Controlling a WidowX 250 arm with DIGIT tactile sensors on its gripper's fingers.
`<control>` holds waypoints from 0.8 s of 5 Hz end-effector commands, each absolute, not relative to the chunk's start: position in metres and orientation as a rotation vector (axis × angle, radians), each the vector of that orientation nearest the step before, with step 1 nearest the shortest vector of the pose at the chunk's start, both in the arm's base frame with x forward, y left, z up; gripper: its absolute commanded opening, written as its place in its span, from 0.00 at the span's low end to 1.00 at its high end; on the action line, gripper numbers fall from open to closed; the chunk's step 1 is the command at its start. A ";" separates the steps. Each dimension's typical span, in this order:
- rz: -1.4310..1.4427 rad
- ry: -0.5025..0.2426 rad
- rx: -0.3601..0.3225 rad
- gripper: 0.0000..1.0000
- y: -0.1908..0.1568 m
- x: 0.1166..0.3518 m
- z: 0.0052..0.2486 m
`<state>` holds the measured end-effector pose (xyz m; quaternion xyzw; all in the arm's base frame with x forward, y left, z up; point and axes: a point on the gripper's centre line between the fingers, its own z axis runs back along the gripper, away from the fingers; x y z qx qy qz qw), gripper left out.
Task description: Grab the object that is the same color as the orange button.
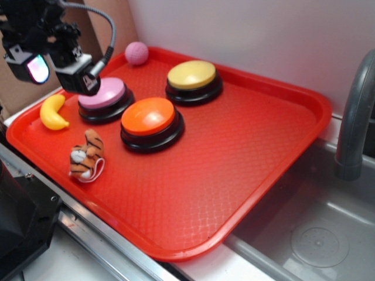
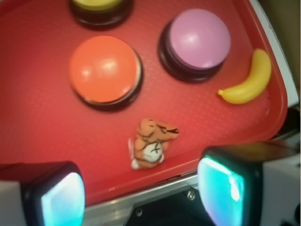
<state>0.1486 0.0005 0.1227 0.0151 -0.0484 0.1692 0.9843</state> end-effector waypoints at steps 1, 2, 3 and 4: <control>0.439 -0.092 0.057 1.00 0.007 0.152 0.088; 0.486 -0.117 0.081 1.00 0.011 0.151 0.073; 0.514 -0.126 0.058 1.00 0.015 0.149 0.055; 0.517 -0.156 -0.022 1.00 0.019 0.149 0.042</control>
